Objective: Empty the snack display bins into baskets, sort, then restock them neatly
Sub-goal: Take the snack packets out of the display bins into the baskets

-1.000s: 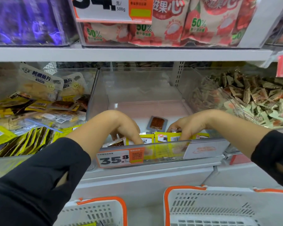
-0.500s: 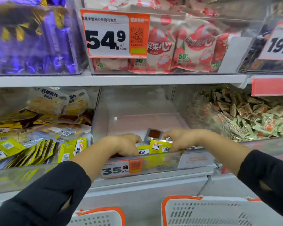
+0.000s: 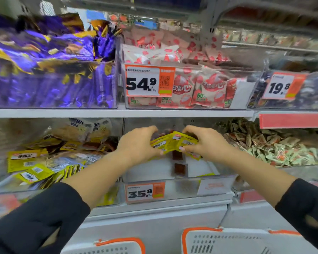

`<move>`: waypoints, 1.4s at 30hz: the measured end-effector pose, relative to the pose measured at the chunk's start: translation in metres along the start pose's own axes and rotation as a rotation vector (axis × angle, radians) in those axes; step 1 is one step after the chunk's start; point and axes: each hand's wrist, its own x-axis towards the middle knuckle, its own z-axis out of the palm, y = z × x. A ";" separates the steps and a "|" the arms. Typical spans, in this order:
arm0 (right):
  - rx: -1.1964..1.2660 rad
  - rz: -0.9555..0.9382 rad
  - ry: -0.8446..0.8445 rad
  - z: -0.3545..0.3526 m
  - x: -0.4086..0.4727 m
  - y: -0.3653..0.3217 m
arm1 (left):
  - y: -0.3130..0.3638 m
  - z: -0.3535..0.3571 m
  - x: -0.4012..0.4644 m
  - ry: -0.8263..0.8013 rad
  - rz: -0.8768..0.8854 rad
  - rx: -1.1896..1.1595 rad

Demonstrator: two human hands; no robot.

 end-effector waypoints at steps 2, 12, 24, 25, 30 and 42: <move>0.049 -0.048 0.005 -0.010 -0.010 -0.025 | -0.010 -0.023 -0.022 0.019 0.000 -0.029; 0.188 -0.266 -0.280 0.089 -0.069 -0.160 | -0.136 -0.040 -0.201 -0.217 -0.168 -0.234; 0.344 -0.171 -0.678 0.232 -0.088 -0.155 | -0.208 0.067 -0.260 -0.425 -0.394 -0.412; 0.356 -0.173 -0.622 0.222 -0.086 -0.151 | -0.206 0.059 -0.251 -0.375 -0.381 -0.421; 0.449 -0.169 -0.186 0.137 -0.075 -0.110 | -0.156 0.016 -0.188 -0.134 -0.157 -0.532; 0.004 0.225 -0.398 0.022 -0.003 0.066 | 0.001 0.013 -0.012 -0.116 0.125 -0.277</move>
